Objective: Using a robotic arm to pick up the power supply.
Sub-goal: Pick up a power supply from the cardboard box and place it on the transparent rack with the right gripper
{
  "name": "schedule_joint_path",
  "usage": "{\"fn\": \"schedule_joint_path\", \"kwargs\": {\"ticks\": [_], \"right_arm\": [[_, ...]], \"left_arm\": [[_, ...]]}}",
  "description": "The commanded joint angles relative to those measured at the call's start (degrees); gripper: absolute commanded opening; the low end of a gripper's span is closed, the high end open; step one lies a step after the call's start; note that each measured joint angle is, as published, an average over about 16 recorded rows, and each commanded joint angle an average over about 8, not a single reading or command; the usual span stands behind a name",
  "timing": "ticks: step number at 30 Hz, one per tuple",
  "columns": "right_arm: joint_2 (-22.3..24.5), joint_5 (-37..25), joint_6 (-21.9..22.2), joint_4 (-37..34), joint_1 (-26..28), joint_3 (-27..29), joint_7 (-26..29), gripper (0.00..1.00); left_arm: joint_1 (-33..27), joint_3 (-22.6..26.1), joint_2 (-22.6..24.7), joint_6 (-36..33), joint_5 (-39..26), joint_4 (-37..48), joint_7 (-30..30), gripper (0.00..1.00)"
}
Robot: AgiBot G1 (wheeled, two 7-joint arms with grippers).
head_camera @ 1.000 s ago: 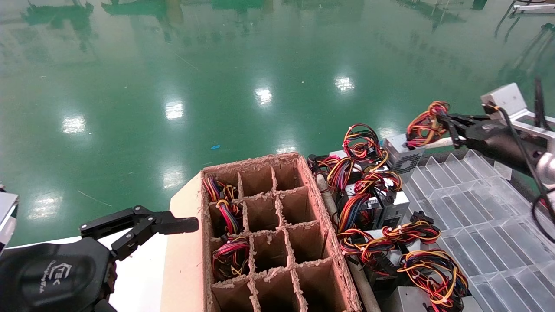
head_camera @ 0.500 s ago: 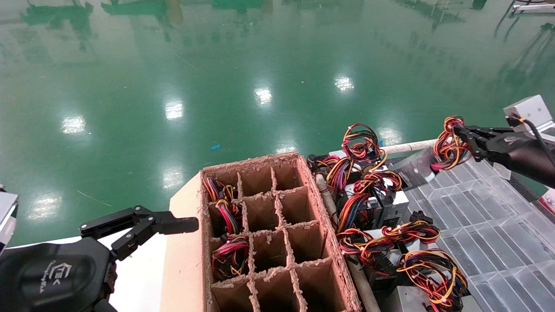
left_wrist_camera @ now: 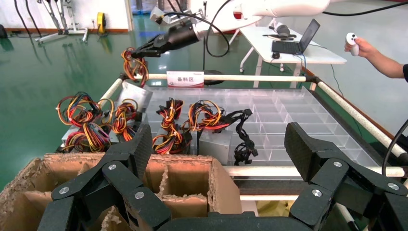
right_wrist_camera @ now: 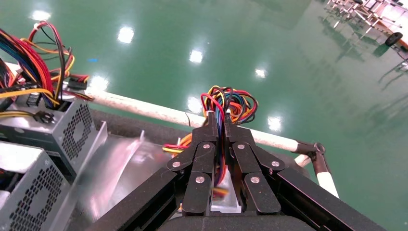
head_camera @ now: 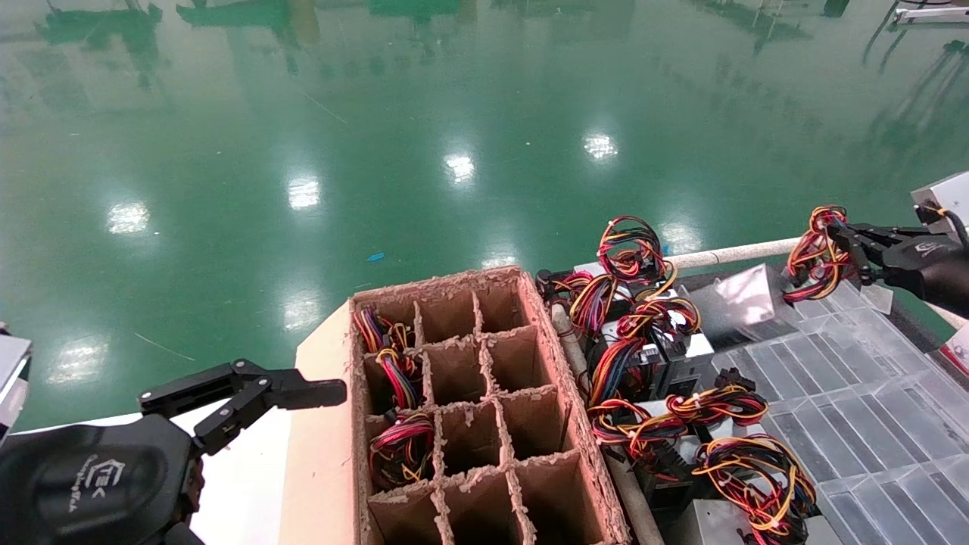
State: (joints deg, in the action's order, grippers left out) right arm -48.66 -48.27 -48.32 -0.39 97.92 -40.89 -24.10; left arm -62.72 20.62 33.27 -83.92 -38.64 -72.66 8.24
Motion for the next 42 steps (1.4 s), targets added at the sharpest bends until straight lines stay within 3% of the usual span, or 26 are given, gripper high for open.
{"fn": "schedule_joint_path", "kwargs": {"ticks": [1,20,29,30,31,37,38,42], "right_arm": [[0.0,0.0,0.2,0.2,0.0,0.0,0.0,0.00],[-8.3,-0.7,2.9,1.2,1.0,-0.5,-0.4,0.00],[-10.0,-0.2,3.8,0.7,0.0,-0.2,-1.4,0.01],[-10.0,-0.1,3.9,0.6,-0.2,-0.1,-1.5,0.05],[-10.0,0.0,4.1,0.6,-0.3,0.0,-1.7,0.16],[-10.1,0.6,5.0,0.7,-0.4,0.4,-2.5,0.90],[-10.1,0.7,5.1,0.7,-0.4,0.5,-2.6,0.98],[-10.2,1.0,5.3,0.6,-0.5,0.7,-2.6,1.00]], "left_arm": [[0.0,0.0,0.0,0.0,0.0,0.0,0.0,1.00],[0.0,0.0,0.0,0.0,0.0,0.0,0.0,1.00],[0.0,0.0,0.0,0.0,0.0,0.0,0.0,1.00],[0.0,0.0,0.0,0.0,0.0,0.0,0.0,1.00],[0.0,0.0,0.0,0.0,0.0,0.0,0.0,1.00],[0.0,0.0,0.0,0.0,0.0,0.0,0.0,1.00],[0.0,0.0,0.0,0.0,0.0,0.0,0.0,1.00],[0.0,0.0,0.0,0.0,0.0,0.0,0.0,1.00]]}}
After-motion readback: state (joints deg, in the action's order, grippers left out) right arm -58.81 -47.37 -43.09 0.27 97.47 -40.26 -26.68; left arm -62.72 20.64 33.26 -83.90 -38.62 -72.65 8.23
